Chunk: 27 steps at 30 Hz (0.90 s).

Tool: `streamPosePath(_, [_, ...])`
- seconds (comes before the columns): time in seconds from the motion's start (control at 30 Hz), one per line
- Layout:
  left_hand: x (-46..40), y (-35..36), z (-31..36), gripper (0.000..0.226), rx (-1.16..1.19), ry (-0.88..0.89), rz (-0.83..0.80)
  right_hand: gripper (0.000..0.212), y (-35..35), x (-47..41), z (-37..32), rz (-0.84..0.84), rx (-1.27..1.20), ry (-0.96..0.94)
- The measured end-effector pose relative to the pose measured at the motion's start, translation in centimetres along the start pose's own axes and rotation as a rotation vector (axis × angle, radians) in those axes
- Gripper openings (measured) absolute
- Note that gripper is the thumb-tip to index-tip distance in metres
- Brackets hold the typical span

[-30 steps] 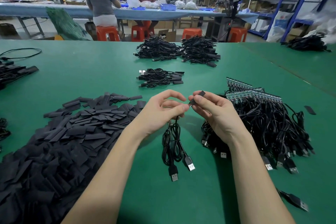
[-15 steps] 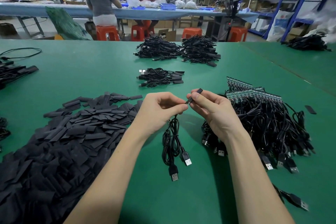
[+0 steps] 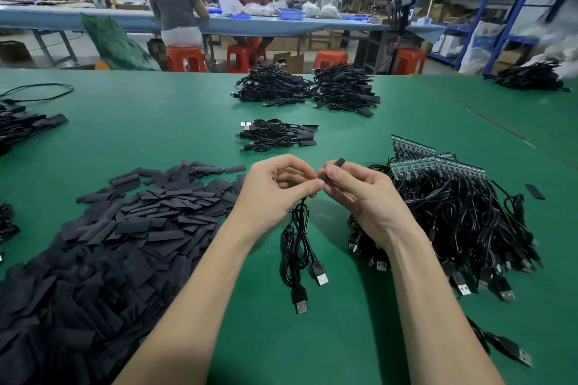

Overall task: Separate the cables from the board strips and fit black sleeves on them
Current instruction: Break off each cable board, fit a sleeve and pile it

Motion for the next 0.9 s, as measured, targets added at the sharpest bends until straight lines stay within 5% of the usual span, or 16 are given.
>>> streamPosePath(0.4, [-0.3, 0.1, -1.0, 0.011, 0.112, -0.082, 0.069, 0.025, -0.4, -0.1, -1.5, 0.144, 0.098, -0.213])
streamPosePath(0.9, [-0.5, 0.1, -1.3, 0.013, 0.099, -0.100, 0.133, 0.026, -0.5, -0.2, -0.7, 0.231, 0.006, -0.199])
Point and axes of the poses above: each hand's wrist, its own x-axis away from the middle knuckle, its own y-axis out of the palm, z = x × y, the point moved 9 cm from there along -x, towards the middle knuckle, and after that the axes turned 3 degrees about -y, right-handed, at the moved point
